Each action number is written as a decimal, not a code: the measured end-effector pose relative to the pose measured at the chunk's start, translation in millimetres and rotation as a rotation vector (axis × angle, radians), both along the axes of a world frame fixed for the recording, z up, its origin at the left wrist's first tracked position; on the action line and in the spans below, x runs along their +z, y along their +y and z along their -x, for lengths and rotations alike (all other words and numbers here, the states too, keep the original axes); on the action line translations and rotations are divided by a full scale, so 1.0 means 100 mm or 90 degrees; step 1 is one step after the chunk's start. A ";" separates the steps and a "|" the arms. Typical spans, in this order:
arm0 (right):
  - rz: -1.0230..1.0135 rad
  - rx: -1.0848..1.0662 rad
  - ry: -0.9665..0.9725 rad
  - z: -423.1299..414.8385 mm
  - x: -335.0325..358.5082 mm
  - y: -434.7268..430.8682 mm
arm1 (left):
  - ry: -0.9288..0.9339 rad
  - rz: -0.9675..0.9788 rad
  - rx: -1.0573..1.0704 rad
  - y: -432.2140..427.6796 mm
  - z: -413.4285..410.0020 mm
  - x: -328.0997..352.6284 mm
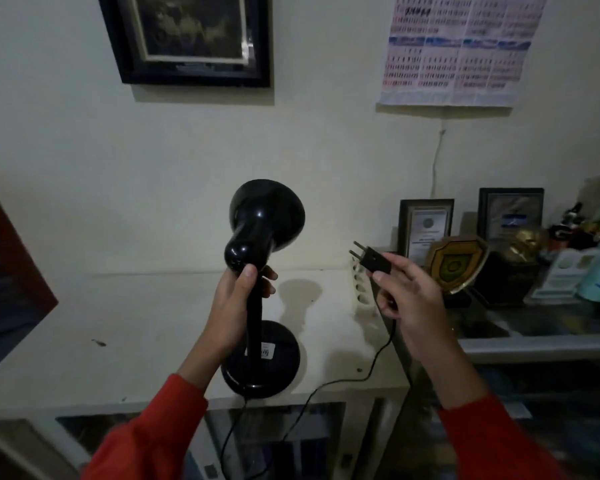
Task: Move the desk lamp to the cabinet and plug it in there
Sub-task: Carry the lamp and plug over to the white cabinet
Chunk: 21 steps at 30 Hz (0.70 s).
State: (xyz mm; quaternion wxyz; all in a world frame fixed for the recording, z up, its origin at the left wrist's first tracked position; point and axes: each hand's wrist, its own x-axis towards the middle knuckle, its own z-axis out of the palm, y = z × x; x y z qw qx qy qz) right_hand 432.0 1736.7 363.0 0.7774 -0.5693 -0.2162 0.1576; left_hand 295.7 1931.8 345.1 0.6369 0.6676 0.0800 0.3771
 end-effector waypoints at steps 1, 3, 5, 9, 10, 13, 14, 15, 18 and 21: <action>0.001 -0.006 0.006 -0.08 -0.01 0.07 | 0.006 -0.002 -0.011 0.09 -0.10 -0.04; 0.010 -0.008 0.009 -0.22 -0.02 0.20 | 0.013 0.004 -0.040 0.26 -0.28 -0.13; 0.020 -0.012 0.003 -0.37 -0.03 0.33 | 0.016 0.017 -0.066 0.43 -0.47 -0.21; 0.044 -0.047 0.004 -0.62 -0.08 0.55 | 0.021 0.033 -0.120 0.74 -0.83 -0.34; 0.047 -0.060 0.009 -0.67 -0.09 0.60 | 0.024 0.038 -0.137 0.81 -0.92 -0.38; 0.052 -0.102 0.029 -0.82 -0.15 0.74 | 0.036 0.062 -0.181 1.01 -1.17 -0.53; 0.059 -0.117 0.033 -0.86 -0.17 0.78 | 0.037 0.074 -0.193 1.07 -1.26 -0.58; 0.066 -0.132 0.035 -0.90 -0.19 0.81 | 0.037 0.088 -0.203 1.13 -1.34 -0.63; 0.071 -0.173 0.048 -0.99 -0.25 0.92 | 0.051 0.087 -0.228 1.29 -1.57 -0.78; 0.035 -0.205 0.045 -1.06 -0.26 1.02 | 0.063 0.069 -0.252 1.44 -1.77 -0.91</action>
